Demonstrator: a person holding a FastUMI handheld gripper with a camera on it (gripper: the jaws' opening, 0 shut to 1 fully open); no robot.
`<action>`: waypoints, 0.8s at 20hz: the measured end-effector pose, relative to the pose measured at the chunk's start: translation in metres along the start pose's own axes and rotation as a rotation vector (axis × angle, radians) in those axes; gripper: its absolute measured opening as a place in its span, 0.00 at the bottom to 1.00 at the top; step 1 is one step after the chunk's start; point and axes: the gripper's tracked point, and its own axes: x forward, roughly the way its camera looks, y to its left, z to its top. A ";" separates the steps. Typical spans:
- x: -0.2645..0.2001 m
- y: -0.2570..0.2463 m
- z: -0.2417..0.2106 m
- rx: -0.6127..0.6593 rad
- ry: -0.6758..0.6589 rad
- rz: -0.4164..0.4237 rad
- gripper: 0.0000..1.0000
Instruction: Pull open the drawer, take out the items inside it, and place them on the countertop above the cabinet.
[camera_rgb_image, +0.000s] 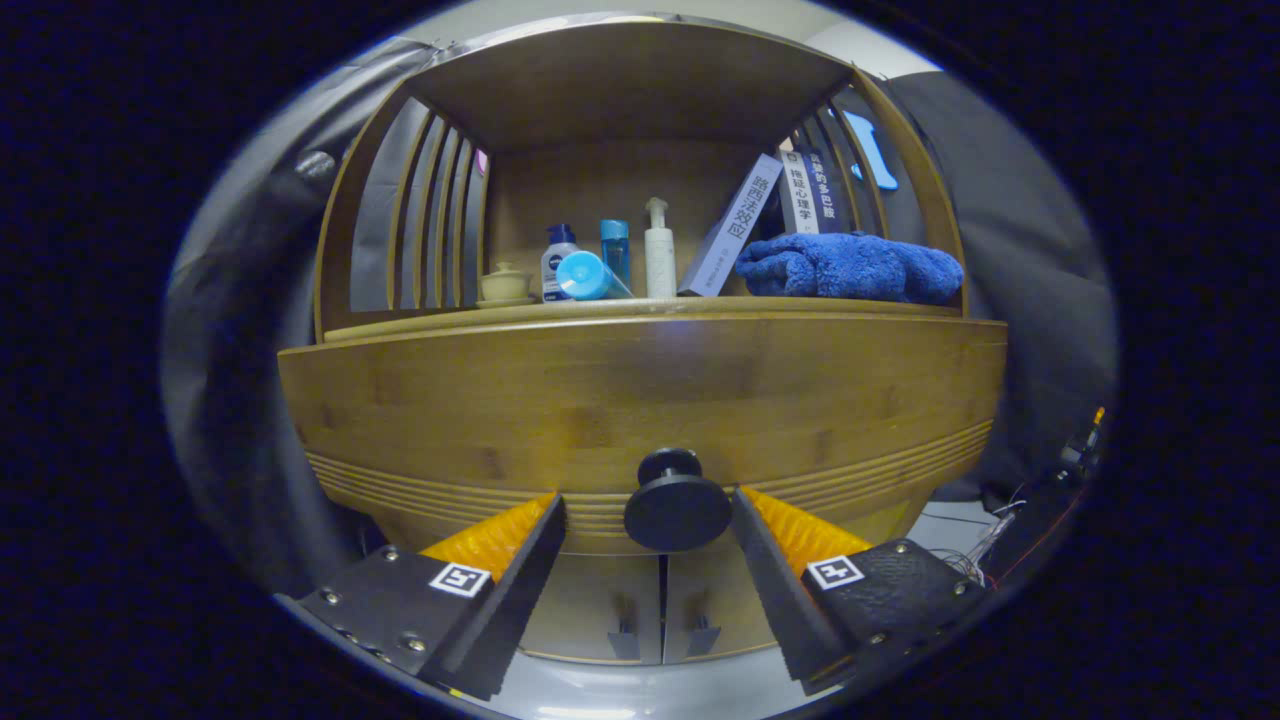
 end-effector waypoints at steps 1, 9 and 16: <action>0.004 0.000 0.002 0.000 -0.008 0.001 0.99; 0.025 0.007 0.003 -0.036 -0.130 0.003 0.98; -0.002 -0.002 0.020 -0.009 -0.105 0.022 0.99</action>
